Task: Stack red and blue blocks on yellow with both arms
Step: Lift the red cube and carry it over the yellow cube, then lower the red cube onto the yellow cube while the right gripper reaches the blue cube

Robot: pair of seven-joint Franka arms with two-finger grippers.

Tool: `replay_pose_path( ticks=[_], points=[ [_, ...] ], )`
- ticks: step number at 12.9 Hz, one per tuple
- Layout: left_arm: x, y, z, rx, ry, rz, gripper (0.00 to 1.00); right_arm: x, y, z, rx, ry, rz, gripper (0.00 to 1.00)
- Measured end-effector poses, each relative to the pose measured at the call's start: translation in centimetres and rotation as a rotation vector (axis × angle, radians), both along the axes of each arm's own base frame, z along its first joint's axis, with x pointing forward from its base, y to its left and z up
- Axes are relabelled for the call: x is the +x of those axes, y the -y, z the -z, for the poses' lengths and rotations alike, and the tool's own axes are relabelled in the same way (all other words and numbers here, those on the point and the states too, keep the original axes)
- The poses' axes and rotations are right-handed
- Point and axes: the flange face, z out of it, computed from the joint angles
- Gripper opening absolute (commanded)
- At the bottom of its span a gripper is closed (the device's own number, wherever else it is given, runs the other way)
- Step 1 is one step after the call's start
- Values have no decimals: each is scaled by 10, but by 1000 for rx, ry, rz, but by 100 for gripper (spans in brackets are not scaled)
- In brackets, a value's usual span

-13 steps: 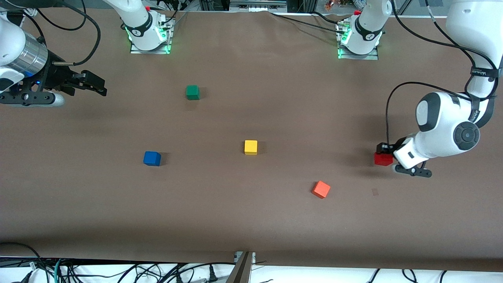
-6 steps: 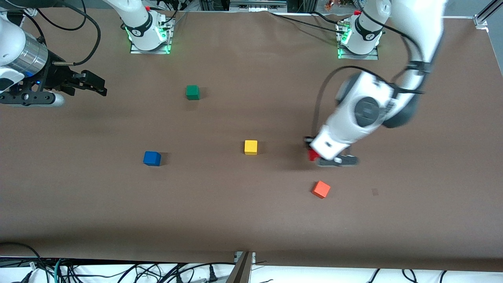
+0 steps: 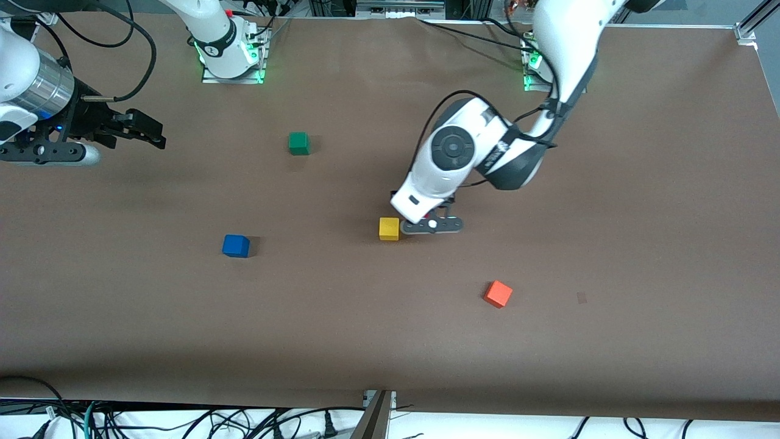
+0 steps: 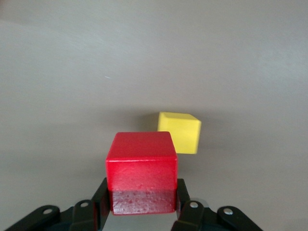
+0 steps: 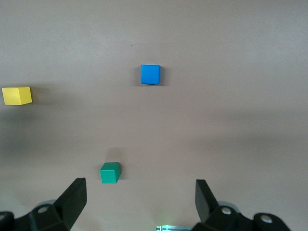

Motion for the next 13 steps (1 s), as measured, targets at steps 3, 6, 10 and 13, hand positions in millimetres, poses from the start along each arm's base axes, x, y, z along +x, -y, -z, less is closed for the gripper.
replay_pose_path(
  ticks=[3, 6, 10, 13],
  points=[
    [-3, 24, 12, -12, 0, 22, 11, 0, 0, 0, 0, 0, 0, 100],
    [-11, 46, 29, 17, 17, 49, 11, 0, 0, 0, 0, 0, 0, 100],
    [-17, 58, 57, 53, 17, 66, 12, 1, 0, 0, 1, 6, 0, 100],
    [-3, 52, 54, 51, 37, 47, 12, 2, 0, -2, -4, 22, 0, 100]
  ],
)
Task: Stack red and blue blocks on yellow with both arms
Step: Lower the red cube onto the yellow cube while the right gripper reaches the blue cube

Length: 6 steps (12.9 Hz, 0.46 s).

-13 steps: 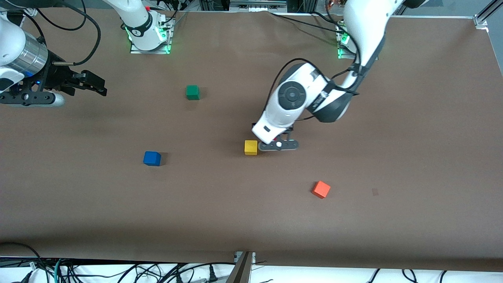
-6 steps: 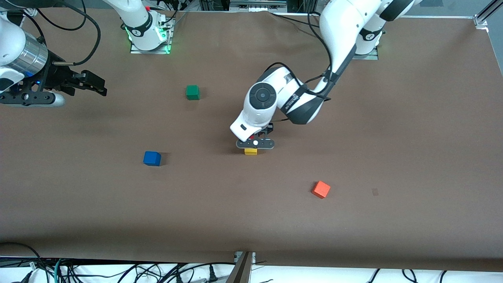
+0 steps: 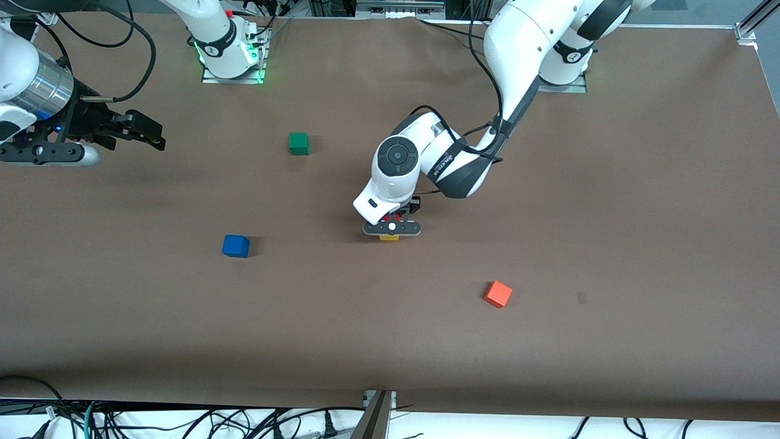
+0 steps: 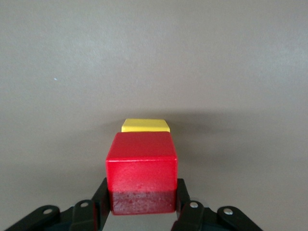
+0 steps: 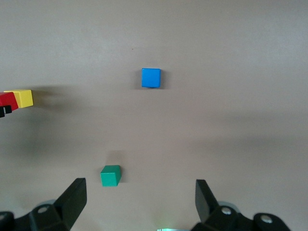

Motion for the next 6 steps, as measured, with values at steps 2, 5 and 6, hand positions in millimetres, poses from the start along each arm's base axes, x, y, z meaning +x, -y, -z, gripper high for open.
replay_pose_path(
  ticks=[2, 5, 6],
  points=[
    [1, 0, 3, 1, -2, -1, 12, 3, 1, -2, -28, 29, -5, 100],
    [0, 0, 10, 6, -9, -1, 13, 4, -3, -1, -33, 34, -12, 100],
    [0, 0, 11, 7, -10, -1, 13, 6, -4, 3, -34, 28, -13, 100]
  ],
)
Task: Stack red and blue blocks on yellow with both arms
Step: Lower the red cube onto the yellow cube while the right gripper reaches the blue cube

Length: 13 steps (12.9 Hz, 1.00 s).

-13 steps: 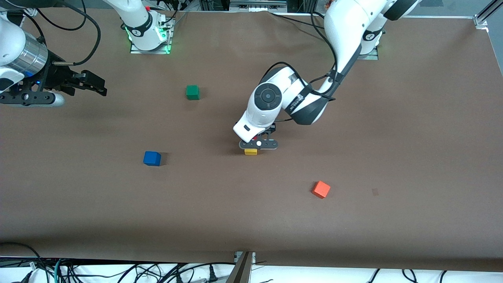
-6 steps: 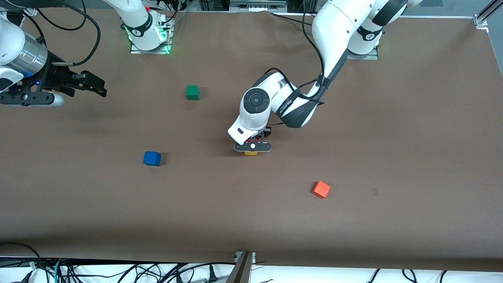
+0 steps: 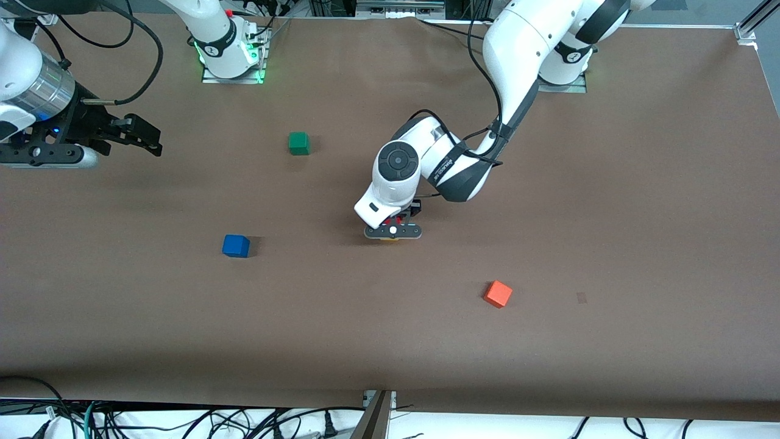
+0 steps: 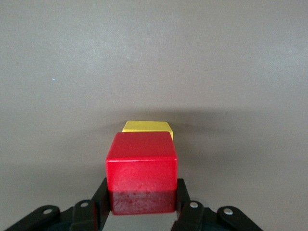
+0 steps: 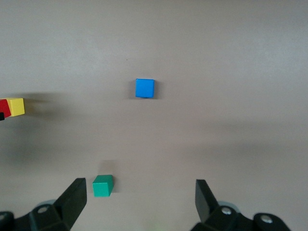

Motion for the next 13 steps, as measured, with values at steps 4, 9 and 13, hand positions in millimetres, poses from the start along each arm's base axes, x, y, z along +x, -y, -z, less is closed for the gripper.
replay_pose_path(
  ticks=[4, 9, 13],
  points=[
    [0, 0, 0, -1, 0, 0, 17, 14, -3, 31, -10, -44, 0, 100],
    [1, 1, 1, -2, 1, 0, 20, 30, -6, 81, -33, -132, -1, 100],
    [0, 2, 1, -3, 1, 0, 49, 45, -18, 139, -54, -211, -17, 100]
  ],
)
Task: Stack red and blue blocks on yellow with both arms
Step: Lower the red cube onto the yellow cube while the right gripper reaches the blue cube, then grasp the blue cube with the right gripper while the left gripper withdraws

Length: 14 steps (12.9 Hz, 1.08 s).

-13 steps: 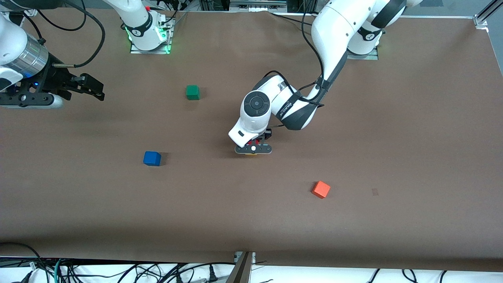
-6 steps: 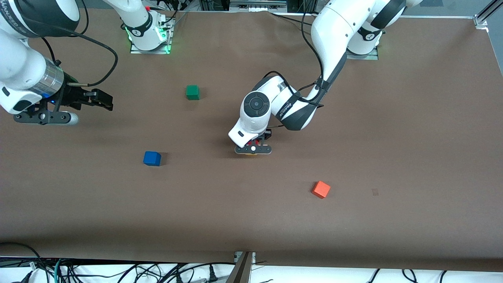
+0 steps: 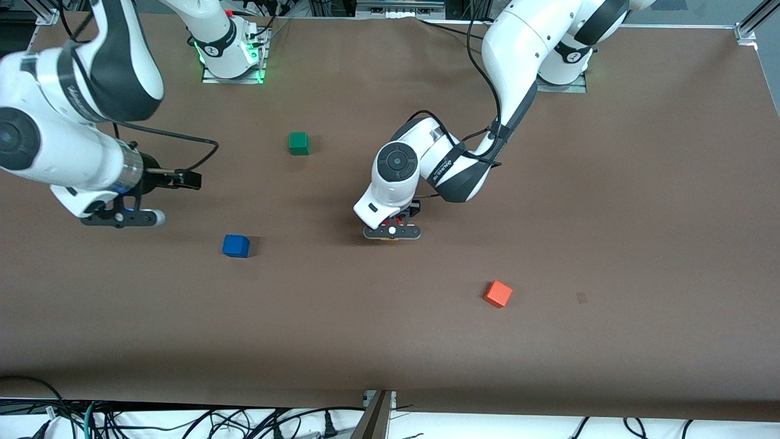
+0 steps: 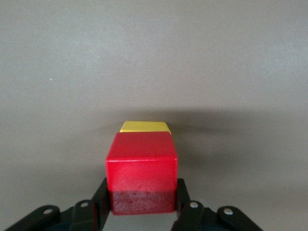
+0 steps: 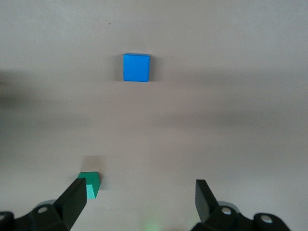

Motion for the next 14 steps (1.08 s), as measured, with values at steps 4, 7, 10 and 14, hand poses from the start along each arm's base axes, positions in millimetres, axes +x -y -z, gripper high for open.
replay_pose_path(
  ticks=[4, 7, 10, 14],
  points=[
    [0, 0, 2, 0, -1, 0, 100, 30, 0, 103, -11, 8, 7, 100],
    [5, 0, -1, -7, 7, -5, 100, 33, 0, 179, -13, 40, 5, 100],
    [31, -18, -24, -18, 30, -45, 100, 33, 0, 196, -6, 64, 9, 100],
    [98, -113, -88, 4, 27, -178, 100, 37, -4, 217, 18, 110, 22, 99]
  ],
)
